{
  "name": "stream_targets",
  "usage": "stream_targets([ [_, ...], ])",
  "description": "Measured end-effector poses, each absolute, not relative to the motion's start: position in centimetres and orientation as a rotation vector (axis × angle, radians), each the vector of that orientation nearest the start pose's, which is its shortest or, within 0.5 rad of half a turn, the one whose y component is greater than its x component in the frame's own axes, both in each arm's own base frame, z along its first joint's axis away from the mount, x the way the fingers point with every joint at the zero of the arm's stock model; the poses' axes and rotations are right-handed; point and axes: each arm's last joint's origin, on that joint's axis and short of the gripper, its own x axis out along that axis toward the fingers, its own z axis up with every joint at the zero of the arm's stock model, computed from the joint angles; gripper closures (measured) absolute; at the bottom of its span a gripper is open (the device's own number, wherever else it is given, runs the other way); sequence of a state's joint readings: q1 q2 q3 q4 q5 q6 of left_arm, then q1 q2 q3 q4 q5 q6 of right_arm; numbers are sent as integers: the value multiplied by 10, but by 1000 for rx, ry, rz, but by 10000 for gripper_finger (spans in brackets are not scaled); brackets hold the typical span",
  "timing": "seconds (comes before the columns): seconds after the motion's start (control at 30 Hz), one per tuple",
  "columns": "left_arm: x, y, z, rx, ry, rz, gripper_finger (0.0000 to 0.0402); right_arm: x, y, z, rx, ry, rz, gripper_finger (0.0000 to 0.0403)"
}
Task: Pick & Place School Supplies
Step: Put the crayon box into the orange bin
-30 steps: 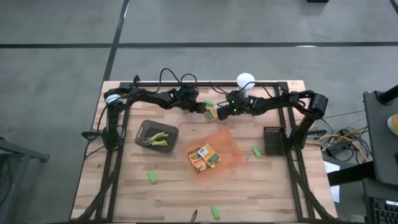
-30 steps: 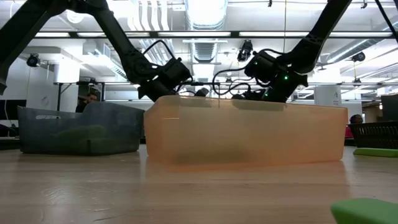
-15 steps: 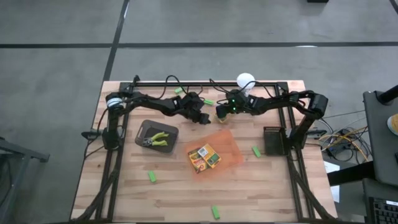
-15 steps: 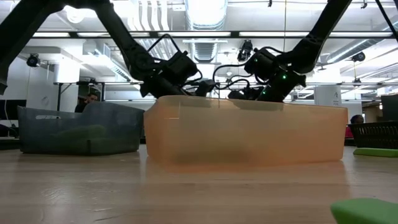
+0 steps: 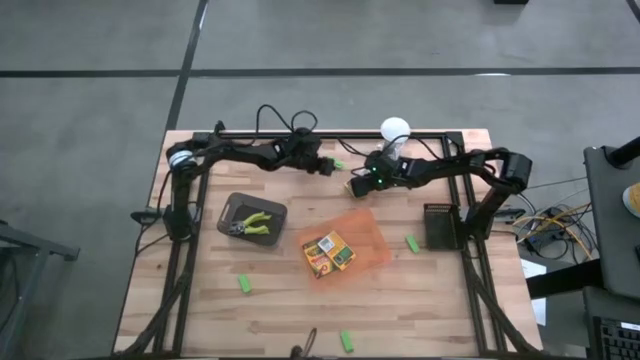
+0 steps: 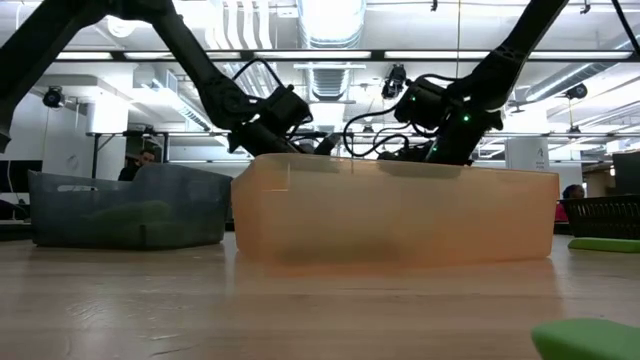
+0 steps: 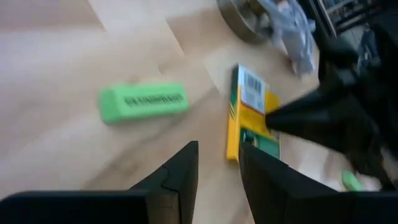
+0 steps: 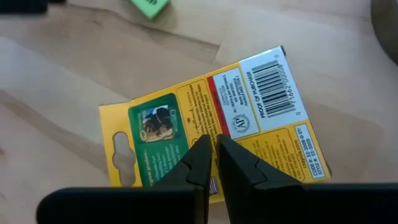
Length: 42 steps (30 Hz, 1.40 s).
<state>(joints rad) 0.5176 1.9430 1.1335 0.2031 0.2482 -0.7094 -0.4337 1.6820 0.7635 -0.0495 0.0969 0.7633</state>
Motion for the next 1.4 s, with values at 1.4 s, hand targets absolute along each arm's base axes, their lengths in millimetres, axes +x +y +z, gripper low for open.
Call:
stream_targets([
  [1.4, 340, 195, 145, -1038, 695, 390, 282, 345, -159, 141, 538, 792, -516, 376],
])
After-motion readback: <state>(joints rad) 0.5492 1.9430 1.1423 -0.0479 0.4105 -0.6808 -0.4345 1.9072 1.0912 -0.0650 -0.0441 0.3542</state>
